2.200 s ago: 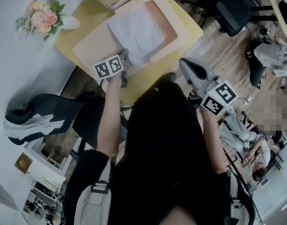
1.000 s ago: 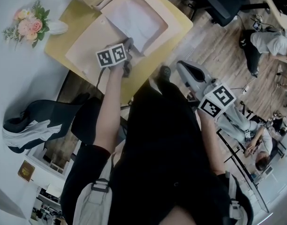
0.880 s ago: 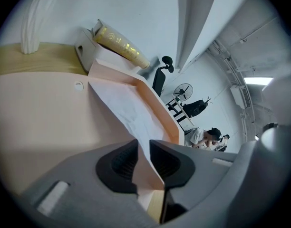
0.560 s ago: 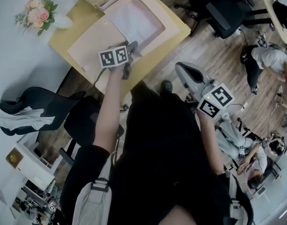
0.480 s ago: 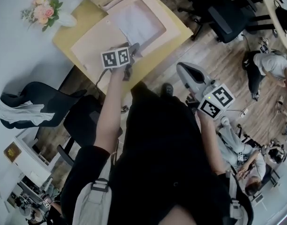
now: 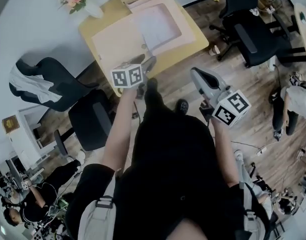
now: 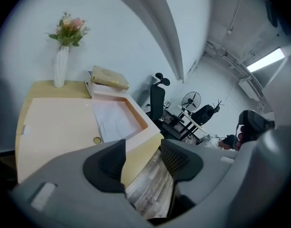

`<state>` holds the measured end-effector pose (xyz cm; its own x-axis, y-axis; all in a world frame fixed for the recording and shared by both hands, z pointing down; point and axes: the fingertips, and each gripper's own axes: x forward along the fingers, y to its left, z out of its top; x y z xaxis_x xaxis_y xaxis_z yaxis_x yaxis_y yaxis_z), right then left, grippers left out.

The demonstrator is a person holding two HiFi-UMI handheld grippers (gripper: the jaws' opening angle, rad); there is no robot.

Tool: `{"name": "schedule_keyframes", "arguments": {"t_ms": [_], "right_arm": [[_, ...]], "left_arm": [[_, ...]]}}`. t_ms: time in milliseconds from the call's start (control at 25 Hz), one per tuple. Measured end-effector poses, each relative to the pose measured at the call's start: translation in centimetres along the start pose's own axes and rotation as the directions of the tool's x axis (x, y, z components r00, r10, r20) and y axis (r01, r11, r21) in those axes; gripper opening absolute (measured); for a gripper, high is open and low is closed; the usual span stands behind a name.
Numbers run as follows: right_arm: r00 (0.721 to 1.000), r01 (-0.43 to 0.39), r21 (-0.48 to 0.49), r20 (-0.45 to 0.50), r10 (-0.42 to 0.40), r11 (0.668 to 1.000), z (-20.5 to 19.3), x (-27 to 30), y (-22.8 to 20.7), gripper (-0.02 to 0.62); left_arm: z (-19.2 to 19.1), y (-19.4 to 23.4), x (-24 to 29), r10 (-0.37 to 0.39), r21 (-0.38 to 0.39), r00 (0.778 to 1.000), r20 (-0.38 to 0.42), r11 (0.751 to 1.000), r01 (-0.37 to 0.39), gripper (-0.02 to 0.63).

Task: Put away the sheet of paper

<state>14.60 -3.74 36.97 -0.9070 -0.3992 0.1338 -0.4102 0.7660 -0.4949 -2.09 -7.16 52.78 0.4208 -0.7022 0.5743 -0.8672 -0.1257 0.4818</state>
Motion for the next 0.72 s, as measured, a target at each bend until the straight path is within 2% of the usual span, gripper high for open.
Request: {"name": "schedule_keyframes", "arguments": {"t_ms": [120, 240, 320, 520, 720], "right_arm": [[0.999, -0.042, -0.041, -0.017, 0.041, 0.998, -0.4, -2.2, 0.6, 0.003], [0.996, -0.08, -0.062, -0.035, 0.078, 0.995, -0.8, -4.4, 1.0, 0.002], [0.995, -0.097, -0.075, -0.043, 0.094, 0.992, -1.0, -5.7, 1.2, 0.002], [0.988, -0.146, -0.108, -0.063, 0.14, 0.983, -1.2, -7.8, 2.5, 0.003], [0.983, -0.183, -0.127, -0.052, 0.178, 0.975, -0.8, -8.4, 4.1, 0.003]], "left_arm": [[-0.3, -3.3, -2.3, 0.024, 0.012, 0.995, 0.1, 1.0, -0.026, 0.22], [-0.4, -6.6, -4.6, 0.048, 0.019, 0.975, 0.216, 0.998, -0.054, 0.195], [-0.8, -8.7, -5.9, 0.052, 0.025, 0.963, 0.266, 0.998, -0.06, 0.165], [-1.4, -13.1, -8.6, 0.045, 0.063, 0.944, 0.327, 0.996, -0.069, 0.103], [-1.2, -16.0, -11.3, 0.031, 0.121, 0.927, 0.374, 0.989, -0.082, 0.071]]}}
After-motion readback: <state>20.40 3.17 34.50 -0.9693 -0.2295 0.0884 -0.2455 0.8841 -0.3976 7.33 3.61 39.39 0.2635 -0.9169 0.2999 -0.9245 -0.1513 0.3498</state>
